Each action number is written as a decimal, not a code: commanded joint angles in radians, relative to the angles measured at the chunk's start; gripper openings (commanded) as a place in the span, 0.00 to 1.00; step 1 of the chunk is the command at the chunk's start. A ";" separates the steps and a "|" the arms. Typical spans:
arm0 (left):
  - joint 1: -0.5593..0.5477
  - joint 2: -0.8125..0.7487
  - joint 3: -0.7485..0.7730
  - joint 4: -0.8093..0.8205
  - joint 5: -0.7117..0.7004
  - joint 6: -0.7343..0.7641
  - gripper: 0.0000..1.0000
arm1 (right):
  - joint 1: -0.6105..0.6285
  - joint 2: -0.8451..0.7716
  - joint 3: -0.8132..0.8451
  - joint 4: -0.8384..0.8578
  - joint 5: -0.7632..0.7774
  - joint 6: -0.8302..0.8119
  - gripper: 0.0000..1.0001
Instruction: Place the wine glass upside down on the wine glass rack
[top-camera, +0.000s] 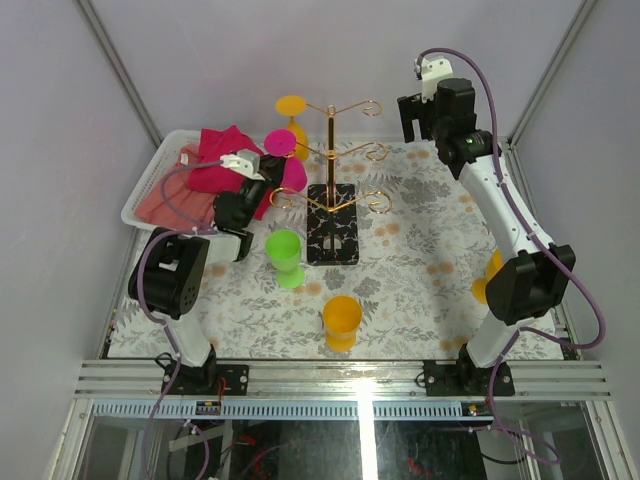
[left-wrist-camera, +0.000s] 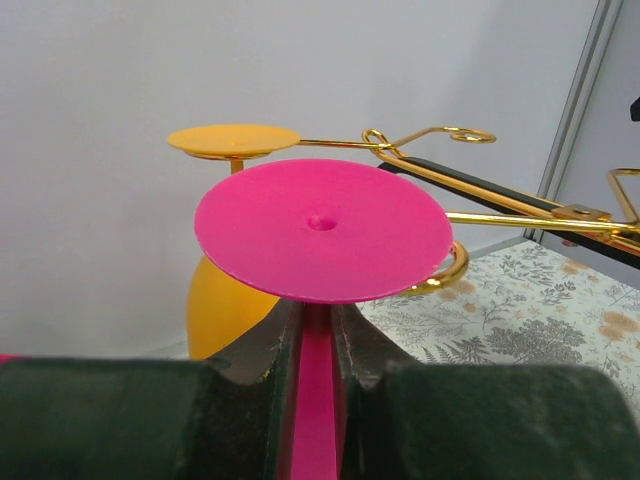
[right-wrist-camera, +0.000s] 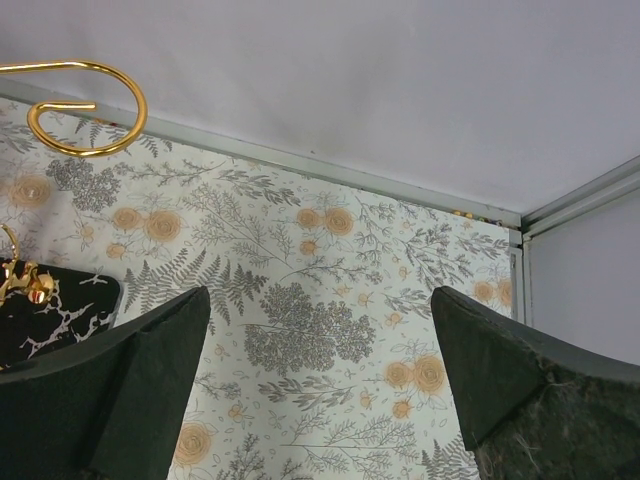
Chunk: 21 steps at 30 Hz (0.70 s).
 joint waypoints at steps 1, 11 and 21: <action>0.021 -0.067 -0.051 0.064 -0.040 0.035 0.00 | -0.006 -0.016 0.041 0.052 -0.016 0.020 0.99; 0.019 -0.121 -0.071 0.025 0.095 0.008 0.00 | -0.005 -0.036 0.008 0.066 -0.018 0.038 0.99; -0.013 -0.082 0.012 -0.054 0.179 0.007 0.00 | -0.005 -0.049 -0.008 0.067 -0.007 0.033 0.99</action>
